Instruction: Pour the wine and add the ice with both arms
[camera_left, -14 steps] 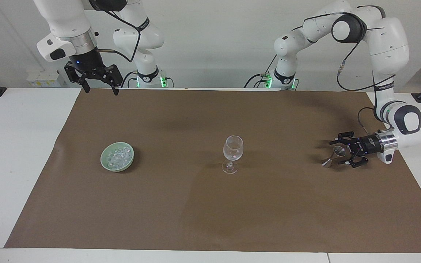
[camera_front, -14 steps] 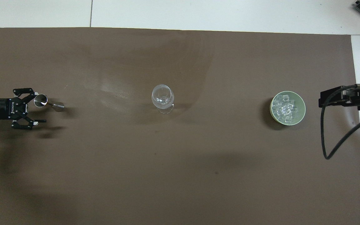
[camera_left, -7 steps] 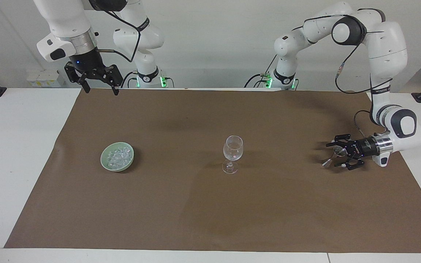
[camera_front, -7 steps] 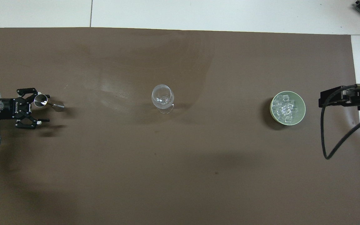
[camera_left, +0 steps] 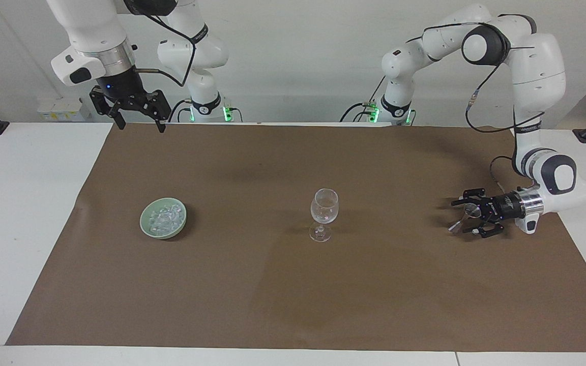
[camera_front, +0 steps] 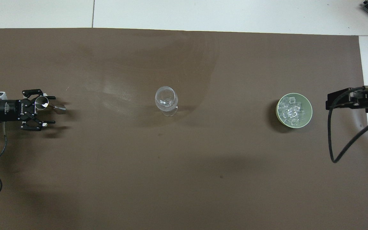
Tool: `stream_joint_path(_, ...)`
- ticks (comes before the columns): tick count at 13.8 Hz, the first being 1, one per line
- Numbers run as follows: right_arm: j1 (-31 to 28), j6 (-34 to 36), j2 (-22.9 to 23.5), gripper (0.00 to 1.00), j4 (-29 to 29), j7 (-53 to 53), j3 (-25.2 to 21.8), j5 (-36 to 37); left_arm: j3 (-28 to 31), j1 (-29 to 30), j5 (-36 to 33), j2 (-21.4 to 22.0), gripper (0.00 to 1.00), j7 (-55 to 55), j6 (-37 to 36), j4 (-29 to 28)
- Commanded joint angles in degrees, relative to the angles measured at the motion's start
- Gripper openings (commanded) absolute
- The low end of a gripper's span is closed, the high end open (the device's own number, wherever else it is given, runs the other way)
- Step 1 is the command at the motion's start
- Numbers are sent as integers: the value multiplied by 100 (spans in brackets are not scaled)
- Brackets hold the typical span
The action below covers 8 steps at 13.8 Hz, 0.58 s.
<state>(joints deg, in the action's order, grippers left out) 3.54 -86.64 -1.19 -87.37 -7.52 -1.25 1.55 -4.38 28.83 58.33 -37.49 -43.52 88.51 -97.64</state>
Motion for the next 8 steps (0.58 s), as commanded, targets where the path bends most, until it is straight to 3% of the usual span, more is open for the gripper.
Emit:
stream_joint_path(1,-11,-29,-118,100,-140,67,11,-31,25,8,100,-135,100,71,0,175)
stream_joint_path(8,-11,-29,-118,100,-140,67,11,-31,16,44,100,-188,100,273,-26,175)
